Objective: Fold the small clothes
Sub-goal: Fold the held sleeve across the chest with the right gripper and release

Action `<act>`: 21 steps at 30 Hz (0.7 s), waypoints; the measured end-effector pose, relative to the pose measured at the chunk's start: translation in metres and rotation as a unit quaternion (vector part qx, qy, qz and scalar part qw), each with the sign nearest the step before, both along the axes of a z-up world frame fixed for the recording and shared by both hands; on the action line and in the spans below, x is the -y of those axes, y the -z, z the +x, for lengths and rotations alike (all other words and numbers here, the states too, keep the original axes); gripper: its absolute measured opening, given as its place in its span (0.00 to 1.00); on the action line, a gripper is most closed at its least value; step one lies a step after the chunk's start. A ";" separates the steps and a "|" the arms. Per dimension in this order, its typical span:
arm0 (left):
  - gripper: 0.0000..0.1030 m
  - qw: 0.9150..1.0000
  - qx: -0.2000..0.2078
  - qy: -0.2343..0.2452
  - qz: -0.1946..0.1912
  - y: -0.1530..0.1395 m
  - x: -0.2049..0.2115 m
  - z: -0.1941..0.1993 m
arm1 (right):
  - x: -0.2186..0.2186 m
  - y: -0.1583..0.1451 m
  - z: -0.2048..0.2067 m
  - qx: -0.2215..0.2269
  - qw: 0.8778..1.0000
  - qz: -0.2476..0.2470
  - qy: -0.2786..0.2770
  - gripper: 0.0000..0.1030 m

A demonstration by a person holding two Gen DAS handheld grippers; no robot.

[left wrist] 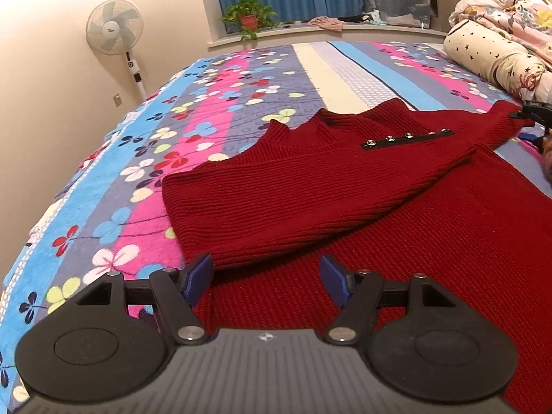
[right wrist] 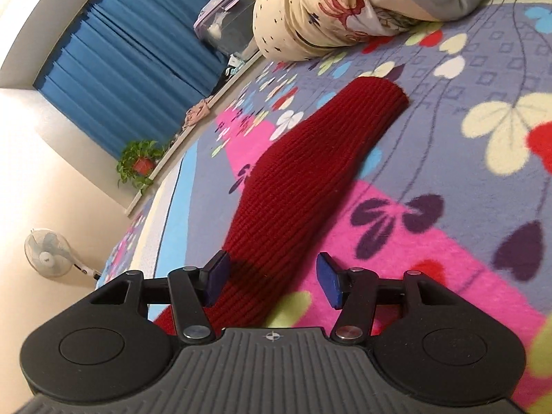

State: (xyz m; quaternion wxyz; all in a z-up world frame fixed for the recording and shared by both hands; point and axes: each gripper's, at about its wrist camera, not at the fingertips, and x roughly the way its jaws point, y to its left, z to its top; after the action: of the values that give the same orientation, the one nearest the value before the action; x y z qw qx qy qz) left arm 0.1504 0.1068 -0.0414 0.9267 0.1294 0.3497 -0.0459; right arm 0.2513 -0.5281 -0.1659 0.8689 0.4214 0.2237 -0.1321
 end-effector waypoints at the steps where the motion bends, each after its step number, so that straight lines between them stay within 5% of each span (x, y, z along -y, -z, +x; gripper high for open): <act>1: 0.72 1.000 0.001 0.002 0.001 0.000 0.000 0.000 | -0.001 0.001 0.005 0.001 1.000 0.002 0.002 0.55; 2: 0.72 1.000 0.003 0.003 0.004 0.000 0.001 -0.001 | 0.000 0.000 0.008 -0.002 1.000 0.001 0.004 0.50; 5: 0.72 1.000 0.007 -0.004 0.001 -0.003 -0.003 0.000 | 0.001 -0.002 0.022 -0.029 0.999 0.003 0.016 0.12; 7: 0.72 1.000 0.009 -0.013 -0.012 -0.007 -0.009 0.000 | -0.004 -0.013 0.028 -0.048 0.998 -0.011 0.028 0.11; 10: 0.72 0.999 0.015 -0.022 -0.027 -0.013 -0.016 -0.001 | -0.046 -0.057 0.043 -0.094 0.985 -0.141 0.040 0.10; 12: 0.72 0.999 0.016 -0.028 -0.033 -0.015 -0.018 -0.001 | -0.107 -0.097 0.051 -0.086 0.954 -0.288 0.011 0.10; 14: 0.72 0.998 0.014 -0.036 -0.040 -0.017 -0.021 0.000 | -0.183 -0.131 0.047 -0.013 0.921 -0.382 -0.070 0.10; 17: 0.72 0.997 0.005 -0.053 -0.054 -0.017 -0.026 0.002 | -0.292 -0.155 0.021 0.075 0.873 -0.422 -0.234 0.17; 21: 0.72 0.995 -0.007 -0.069 -0.078 -0.017 -0.034 0.000 | -0.387 -0.136 -0.031 0.075 0.800 -0.360 -0.473 0.29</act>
State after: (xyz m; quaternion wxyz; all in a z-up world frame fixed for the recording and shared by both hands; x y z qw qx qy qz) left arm 0.1506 0.1405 -0.0243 0.9324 0.0321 0.3600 -0.0099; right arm 0.2207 -0.1410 -0.0297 0.9265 -0.0714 0.2655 0.2568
